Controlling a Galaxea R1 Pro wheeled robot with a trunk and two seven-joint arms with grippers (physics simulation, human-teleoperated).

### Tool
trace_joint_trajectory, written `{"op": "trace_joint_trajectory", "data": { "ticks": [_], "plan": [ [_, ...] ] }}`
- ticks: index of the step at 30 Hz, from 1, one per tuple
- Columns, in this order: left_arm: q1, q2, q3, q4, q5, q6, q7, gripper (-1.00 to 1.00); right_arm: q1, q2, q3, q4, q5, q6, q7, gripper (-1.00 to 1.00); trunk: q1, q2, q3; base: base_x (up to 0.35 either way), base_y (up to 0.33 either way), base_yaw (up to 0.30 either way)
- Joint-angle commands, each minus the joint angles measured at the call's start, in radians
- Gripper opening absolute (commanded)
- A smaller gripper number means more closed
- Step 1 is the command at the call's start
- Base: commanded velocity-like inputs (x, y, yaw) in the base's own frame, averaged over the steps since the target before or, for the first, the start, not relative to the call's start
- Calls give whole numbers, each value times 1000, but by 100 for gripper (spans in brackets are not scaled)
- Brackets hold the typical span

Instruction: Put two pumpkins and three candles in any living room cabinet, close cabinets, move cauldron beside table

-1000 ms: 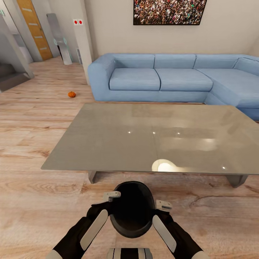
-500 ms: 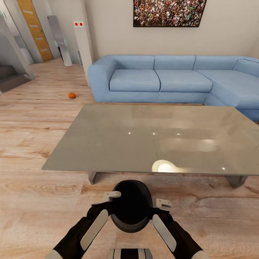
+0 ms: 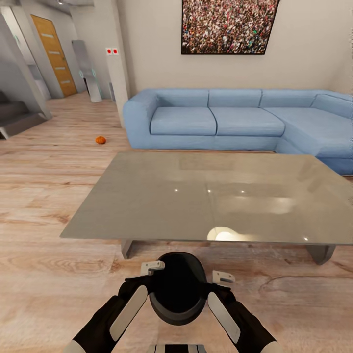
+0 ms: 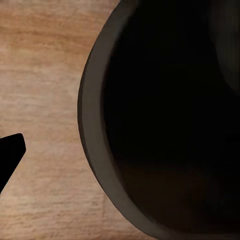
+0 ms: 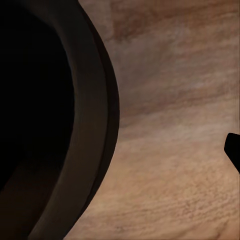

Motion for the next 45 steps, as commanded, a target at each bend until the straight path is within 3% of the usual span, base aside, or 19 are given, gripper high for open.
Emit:
{"op": "trace_joint_trajectory", "data": {
  "ticks": [1, 12, 18, 23, 26, 29, 35, 45],
  "plan": [
    [-1, 0, -2, -1, 11, 1, 10, 100, 0, 0, 3, -1, -7, 2, -8, 100, -1, 0, 3, 0, 0, 0],
    [-1, 2, -1, 1, 11, 8, 15, 100, -1, 0, 3, -3, -7, 22, -11, 100, -6, 2, 46, -73, 0, 0],
    [-1, 3, 0, -3, 18, 40, 15, 100, -1, 2, 3, -18, -13, 118, -11, 100, -8, 4, 69, -3, 0, 0],
    [-3, 3, 6, -4, 18, 161, 17, 100, -1, -3, 3, -21, -100, 157, -12, 100, -27, 39, 85, 0, 0, 0],
    [-4, 3, 48, -5, 13, 215, 19, 100, 0, -5, 4, -53, -137, 177, -13, 100, -39, 60, 94, 0, 0, 0],
    [-4, 3, 76, -4, 10, 259, 44, 100, 2, -6, 4, -113, -148, 186, -13, 100, -50, 81, 103, 0, 0, 0],
    [-4, 3, 85, -3, 10, 281, 130, 100, 5, -9, 4, -132, -150, 177, -14, 100, -73, 123, 122, 0, 0, 0],
    [-4, 3, 83, -2, 13, 283, 139, 100, 8, -10, 4, -42, -150, 167, -9, 100, -112, 193, 153, 0, 0, 0]
  ]
}}
